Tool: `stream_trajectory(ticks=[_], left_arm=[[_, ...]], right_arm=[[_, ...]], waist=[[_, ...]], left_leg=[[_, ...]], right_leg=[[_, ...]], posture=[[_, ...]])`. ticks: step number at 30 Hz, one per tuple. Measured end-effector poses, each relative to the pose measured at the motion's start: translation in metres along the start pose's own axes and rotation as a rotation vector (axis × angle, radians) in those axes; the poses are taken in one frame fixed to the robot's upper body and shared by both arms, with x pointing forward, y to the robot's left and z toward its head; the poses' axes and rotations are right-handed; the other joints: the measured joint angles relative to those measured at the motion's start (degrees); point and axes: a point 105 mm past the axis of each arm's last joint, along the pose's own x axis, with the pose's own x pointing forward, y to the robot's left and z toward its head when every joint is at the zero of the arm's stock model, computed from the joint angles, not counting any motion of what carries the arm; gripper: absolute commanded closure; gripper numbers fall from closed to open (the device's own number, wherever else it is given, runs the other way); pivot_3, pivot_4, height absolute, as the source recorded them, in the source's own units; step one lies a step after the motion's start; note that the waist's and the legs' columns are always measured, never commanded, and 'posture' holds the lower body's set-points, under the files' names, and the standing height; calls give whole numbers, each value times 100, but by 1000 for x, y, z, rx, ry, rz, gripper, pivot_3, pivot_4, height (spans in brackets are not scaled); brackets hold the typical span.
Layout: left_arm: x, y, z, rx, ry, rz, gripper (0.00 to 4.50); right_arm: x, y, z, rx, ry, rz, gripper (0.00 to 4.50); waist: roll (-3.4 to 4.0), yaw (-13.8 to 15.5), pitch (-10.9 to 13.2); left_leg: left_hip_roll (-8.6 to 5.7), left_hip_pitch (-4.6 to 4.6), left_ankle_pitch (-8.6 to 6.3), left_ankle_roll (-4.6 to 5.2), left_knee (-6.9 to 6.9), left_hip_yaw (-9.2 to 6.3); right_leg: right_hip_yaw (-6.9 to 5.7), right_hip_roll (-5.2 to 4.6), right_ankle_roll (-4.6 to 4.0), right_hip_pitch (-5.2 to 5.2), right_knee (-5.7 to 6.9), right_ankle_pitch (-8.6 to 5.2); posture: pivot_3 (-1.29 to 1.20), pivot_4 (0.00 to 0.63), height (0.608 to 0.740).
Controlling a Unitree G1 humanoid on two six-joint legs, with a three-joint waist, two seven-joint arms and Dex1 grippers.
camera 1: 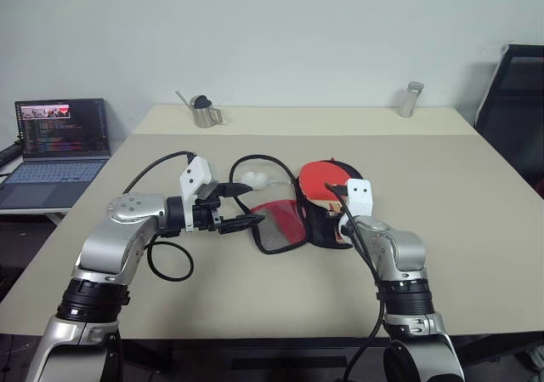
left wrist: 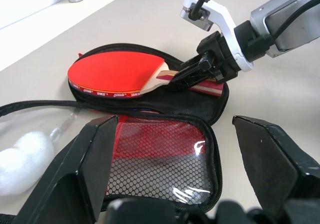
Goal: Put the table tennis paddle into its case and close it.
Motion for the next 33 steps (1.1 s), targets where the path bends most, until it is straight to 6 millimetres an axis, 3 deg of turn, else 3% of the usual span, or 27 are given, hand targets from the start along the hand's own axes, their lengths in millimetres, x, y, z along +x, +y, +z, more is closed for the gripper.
stream_trajectory(ticks=[21,31,33], left_arm=[[0,1,-1,-2,0,3,470],[0,1,-1,-1,1,4,470],[0,1,-1,-1,1,4,470]], right_arm=[[2,-10,-3,-47,4,-75,3374],[-2,2,3,-30,-30,-32,55],[-4,6,7,-36,-47,-18,20]], waist=[[0,2,0],[0,2,-1],[1,2,-1]], left_leg=[[0,0,0,0,1,0],[0,1,0,0,1,0],[0,1,0,0,1,0]], right_leg=[[0,0,0,1,1,0],[0,0,0,0,2,0],[0,0,0,0,2,0]], posture=[[0,150,740],[0,150,740],[0,150,740]])
